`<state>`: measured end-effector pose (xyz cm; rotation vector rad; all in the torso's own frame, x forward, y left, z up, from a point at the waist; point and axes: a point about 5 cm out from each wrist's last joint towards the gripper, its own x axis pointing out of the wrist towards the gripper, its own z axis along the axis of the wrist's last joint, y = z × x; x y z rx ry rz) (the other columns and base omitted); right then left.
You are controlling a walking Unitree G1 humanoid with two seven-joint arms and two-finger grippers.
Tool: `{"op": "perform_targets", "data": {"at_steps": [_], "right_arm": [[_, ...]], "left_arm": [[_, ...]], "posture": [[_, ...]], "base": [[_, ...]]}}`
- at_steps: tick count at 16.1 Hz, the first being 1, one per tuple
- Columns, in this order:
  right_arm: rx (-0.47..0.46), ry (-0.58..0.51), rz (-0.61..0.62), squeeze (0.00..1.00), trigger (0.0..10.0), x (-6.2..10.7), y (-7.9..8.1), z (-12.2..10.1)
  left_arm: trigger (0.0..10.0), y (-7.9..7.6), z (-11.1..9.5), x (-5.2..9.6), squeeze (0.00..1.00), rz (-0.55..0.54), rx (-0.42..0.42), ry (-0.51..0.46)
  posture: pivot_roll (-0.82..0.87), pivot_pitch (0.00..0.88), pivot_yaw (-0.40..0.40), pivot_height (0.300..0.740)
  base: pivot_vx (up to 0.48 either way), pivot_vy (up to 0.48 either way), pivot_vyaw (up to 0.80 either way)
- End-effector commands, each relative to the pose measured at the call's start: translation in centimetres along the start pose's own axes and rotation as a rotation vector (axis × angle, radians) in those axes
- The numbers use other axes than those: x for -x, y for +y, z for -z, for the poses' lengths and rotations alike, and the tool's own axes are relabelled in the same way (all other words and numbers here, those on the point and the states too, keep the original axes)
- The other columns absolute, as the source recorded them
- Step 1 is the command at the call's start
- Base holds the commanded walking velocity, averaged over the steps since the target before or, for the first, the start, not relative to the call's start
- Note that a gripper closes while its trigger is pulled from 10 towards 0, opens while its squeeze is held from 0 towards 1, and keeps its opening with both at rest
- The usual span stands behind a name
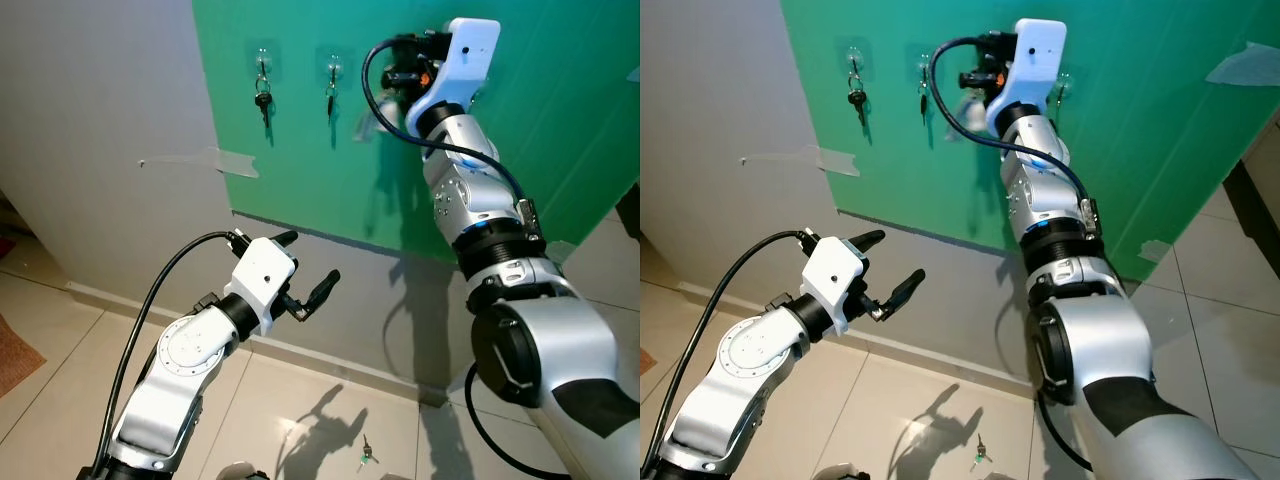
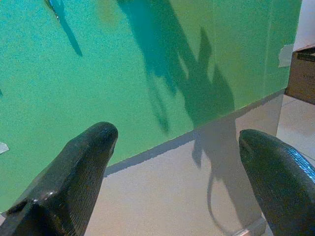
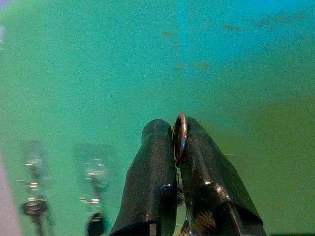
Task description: Hang keys on a hook
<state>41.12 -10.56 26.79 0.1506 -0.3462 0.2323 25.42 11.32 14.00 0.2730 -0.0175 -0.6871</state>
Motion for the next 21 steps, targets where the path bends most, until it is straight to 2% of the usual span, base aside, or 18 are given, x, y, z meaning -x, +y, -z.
{"op": "perform_targets", "data": {"at_steps": [1,5,9,16,21], "right_arm": [[0.020,-0.037,0.028,0.00,10.0,-0.5,-0.4,-1.1],[0.029,-0.049,0.092,0.00,10.0,-0.5,-1.3,-1.2],[0.043,-0.001,0.102,0.00,10.0,-0.1,-1.5,0.0],[0.045,0.065,0.067,0.00,10.0,1.0,-0.8,2.4],[0.048,0.083,0.064,0.00,10.0,1.5,-0.8,3.2]], "left_arm": [[10.0,0.0,-0.5,0.0,0.00,0.014,-0.013,-0.010],[10.0,-0.1,-0.4,0.0,0.00,0.018,-0.010,-0.006],[10.0,-0.1,-0.4,-0.1,0.00,0.019,-0.013,-0.002],[10.0,0.0,-0.3,-0.1,0.00,0.022,-0.025,0.002],[10.0,0.1,-0.3,-0.2,0.00,0.025,-0.034,0.001]], "posture": [[0.06,0.000,-0.024,0.718],[0.06,0.000,-0.022,0.718],[0.06,0.000,-0.022,0.718],[0.06,0.000,-0.017,0.718],[0.07,0.000,-0.015,0.718]], "base": [[0.000,0.000,0.00],[0.000,0.000,0.00],[0.000,0.000,0.00],[0.000,0.000,0.00],[0.000,0.000,0.00]]}}
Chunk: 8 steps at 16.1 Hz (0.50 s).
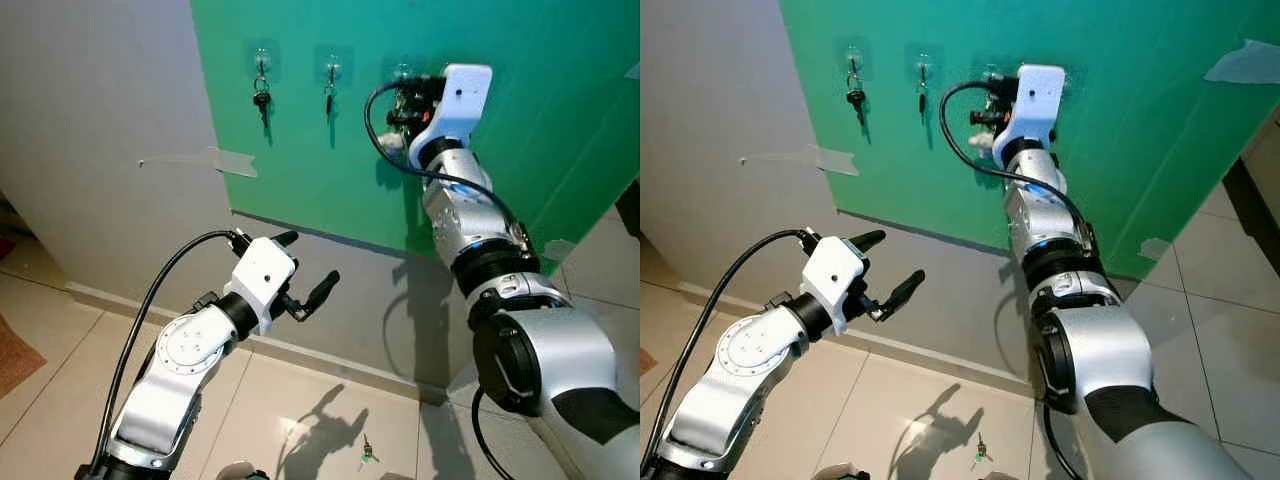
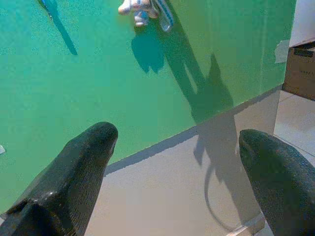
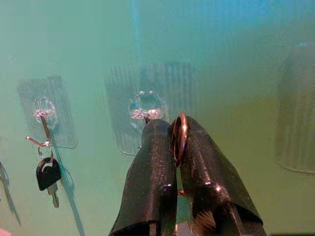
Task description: Hang keys on a hook
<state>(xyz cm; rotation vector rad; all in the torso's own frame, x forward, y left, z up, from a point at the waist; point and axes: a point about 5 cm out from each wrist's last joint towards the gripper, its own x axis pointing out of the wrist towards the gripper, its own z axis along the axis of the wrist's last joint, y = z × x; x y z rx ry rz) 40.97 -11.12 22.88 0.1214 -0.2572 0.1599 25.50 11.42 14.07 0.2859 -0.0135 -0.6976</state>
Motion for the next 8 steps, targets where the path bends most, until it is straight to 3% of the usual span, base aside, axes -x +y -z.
{"op": "perform_targets", "data": {"at_steps": [1,8], "right_arm": [[0.017,-0.003,-0.010,0.00,10.0,0.0,0.2,-0.2],[0.022,0.028,-0.023,0.00,10.0,1.0,0.5,1.5]], "left_arm": [[10.0,0.0,-0.3,-0.2,0.00,0.013,-0.024,-0.005],[10.0,-0.1,-0.4,-0.3,0.00,0.016,-0.030,-0.006]], "posture": [[0.07,0.000,-0.015,0.718],[0.07,0.000,-0.021,0.718]], "base": [[0.000,0.000,0.00],[0.000,0.000,0.00]]}}
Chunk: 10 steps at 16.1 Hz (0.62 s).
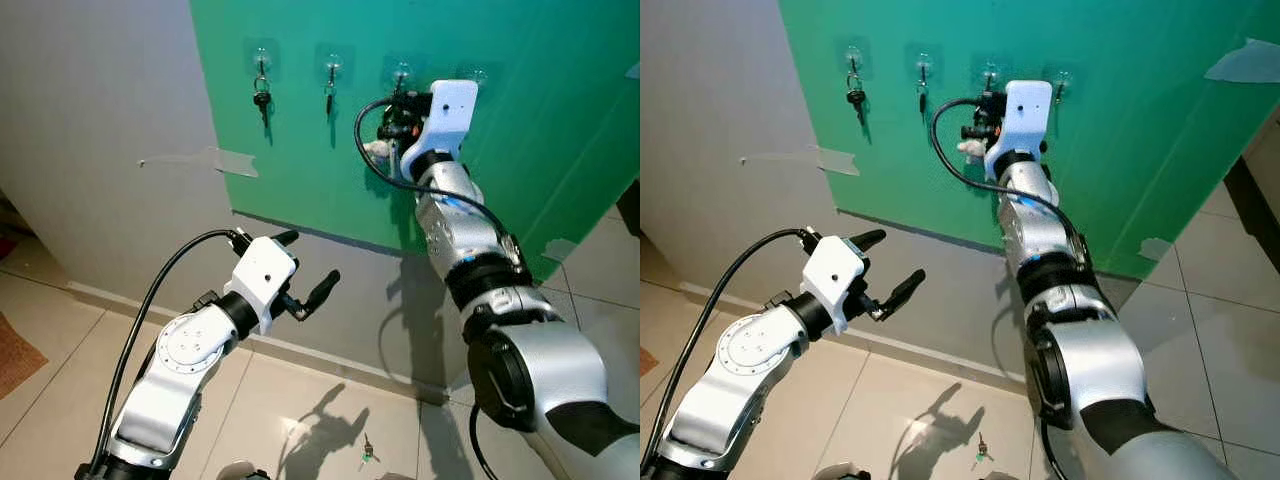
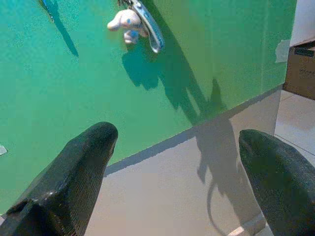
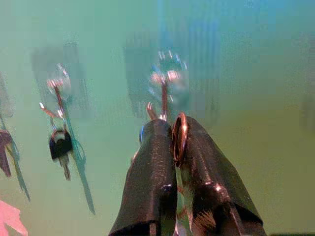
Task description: Hang keys on a hook
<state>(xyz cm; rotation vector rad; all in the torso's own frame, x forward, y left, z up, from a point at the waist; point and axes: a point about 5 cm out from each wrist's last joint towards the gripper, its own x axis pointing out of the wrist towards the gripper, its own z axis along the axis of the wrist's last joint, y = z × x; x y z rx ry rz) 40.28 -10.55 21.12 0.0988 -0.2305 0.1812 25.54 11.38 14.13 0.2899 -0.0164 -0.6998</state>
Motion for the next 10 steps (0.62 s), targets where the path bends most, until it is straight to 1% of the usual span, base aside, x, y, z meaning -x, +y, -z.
{"op": "perform_targets", "data": {"at_steps": [1,2,5,8,10], "right_arm": [[0.002,0.003,-0.002,0.00,10.0,0.12,0.05,0.10],[-0.001,0.006,-0.004,0.00,10.0,0.31,0.17,0.32],[-0.004,0.001,-0.011,0.00,10.0,0.21,0.36,0.05],[-0.004,0.019,-0.015,0.00,10.0,0.64,0.46,0.71],[-0.007,0.026,-0.019,0.00,10.0,0.82,0.59,0.93]], "left_arm": [[10.0,-0.08,-0.29,-0.23,0.00,0.013,-0.026,-0.005],[10.0,-0.06,-0.30,-0.21,0.00,0.011,-0.026,-0.005],[10.0,-0.14,-0.34,-0.25,0.00,0.011,-0.028,-0.006],[10.0,-0.19,-0.41,-0.31,0.00,0.006,-0.029,-0.010],[10.0,-0.05,-0.74,-0.45,0.00,-0.010,-0.041,-0.034]], "posture": [[0.07,0.000,-0.022,0.718],[0.07,0.000,-0.021,0.718],[0.07,0.000,-0.025,0.718],[0.07,0.000,-0.030,0.718],[0.07,0.000,-0.027,0.718]], "base": [[0.000,0.000,0.00],[0.000,0.000,0.00],[0.000,0.000,0.00],[0.000,0.000,0.00],[0.000,0.000,0.00]]}}
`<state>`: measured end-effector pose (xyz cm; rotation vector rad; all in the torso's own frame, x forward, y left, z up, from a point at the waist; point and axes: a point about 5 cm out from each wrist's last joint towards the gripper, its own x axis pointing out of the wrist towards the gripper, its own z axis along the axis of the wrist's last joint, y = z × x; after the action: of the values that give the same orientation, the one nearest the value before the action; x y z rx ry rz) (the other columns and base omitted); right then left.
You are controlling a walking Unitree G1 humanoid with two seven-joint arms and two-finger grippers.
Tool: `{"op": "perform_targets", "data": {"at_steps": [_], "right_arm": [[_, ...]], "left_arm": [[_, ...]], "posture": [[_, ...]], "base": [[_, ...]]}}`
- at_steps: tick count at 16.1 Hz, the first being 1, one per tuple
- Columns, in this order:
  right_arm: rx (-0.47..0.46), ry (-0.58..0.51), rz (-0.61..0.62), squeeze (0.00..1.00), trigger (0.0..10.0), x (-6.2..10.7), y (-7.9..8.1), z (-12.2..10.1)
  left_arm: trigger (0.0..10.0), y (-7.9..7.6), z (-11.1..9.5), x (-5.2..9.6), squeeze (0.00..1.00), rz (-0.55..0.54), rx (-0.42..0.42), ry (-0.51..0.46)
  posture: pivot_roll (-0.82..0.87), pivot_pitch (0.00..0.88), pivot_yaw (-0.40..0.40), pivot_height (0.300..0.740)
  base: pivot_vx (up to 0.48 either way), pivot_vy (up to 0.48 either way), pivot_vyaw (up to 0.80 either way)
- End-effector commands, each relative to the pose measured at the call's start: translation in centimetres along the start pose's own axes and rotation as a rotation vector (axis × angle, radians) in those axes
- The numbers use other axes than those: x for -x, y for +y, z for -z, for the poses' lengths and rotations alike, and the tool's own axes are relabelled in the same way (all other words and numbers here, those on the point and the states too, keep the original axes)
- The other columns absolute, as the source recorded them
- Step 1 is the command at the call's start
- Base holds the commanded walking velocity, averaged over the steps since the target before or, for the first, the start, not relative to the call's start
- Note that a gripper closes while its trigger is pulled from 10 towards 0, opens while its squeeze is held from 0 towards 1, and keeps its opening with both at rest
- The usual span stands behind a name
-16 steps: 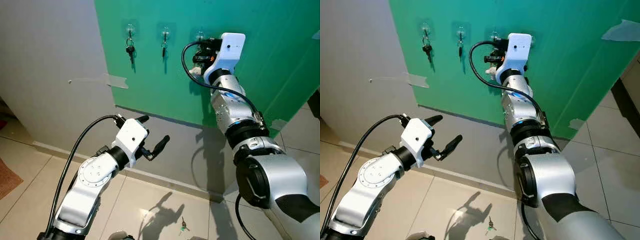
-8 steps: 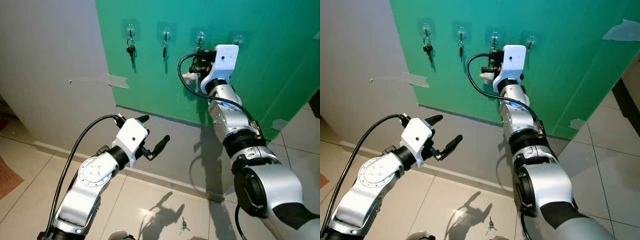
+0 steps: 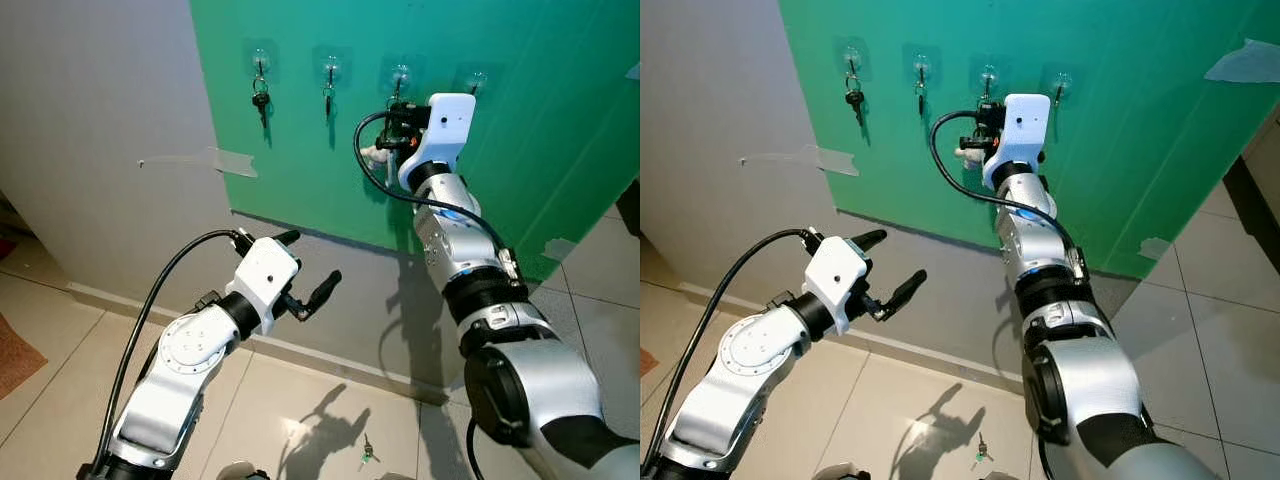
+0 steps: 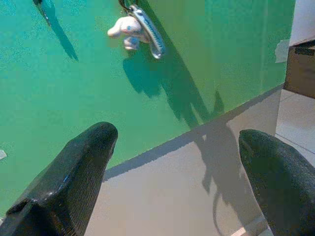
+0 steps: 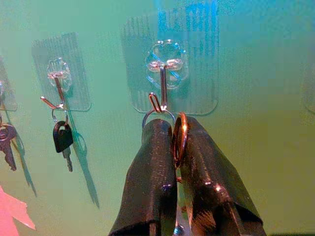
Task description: Hang keys on a hook
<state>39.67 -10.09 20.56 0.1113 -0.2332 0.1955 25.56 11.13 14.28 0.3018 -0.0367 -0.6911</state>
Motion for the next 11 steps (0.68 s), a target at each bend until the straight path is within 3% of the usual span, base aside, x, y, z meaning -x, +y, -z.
{"op": "perform_targets", "data": {"at_steps": [1,6,7,8,11], "right_arm": [[-0.007,0.030,-0.008,0.00,10.0,0.2,0.1,0.5],[-0.033,0.035,-0.003,0.00,10.0,0.4,0.0,0.6],[-0.048,0.034,-0.004,0.43,10.0,0.4,0.1,0.6],[-0.061,0.031,-0.004,1.00,10.0,0.4,0.1,0.6],[-0.092,0.020,-0.021,1.00,10.0,0.4,0.2,0.4]], "left_arm": [[10.0,0.3,-0.9,-0.4,0.00,-0.019,-0.019,-0.049],[10.0,1.1,-2.8,-0.7,0.00,-0.082,0.009,-0.190],[10.0,1.0,-2.7,-0.7,0.00,-0.077,0.007,-0.185],[10.0,1.0,-2.6,-0.8,0.00,-0.073,0.005,-0.182],[10.0,0.9,-2.5,-0.8,0.00,-0.070,0.004,-0.187]], "posture": [[0.07,0.000,-0.026,0.718],[0.06,0.000,-0.021,0.718],[0.06,0.000,-0.020,0.718],[0.06,0.000,-0.019,0.718],[0.06,0.000,-0.017,0.718]], "base": [[0.000,0.000,0.00],[0.000,0.000,0.00],[0.000,0.000,0.00],[0.000,0.000,0.00],[0.000,0.000,0.00]]}}
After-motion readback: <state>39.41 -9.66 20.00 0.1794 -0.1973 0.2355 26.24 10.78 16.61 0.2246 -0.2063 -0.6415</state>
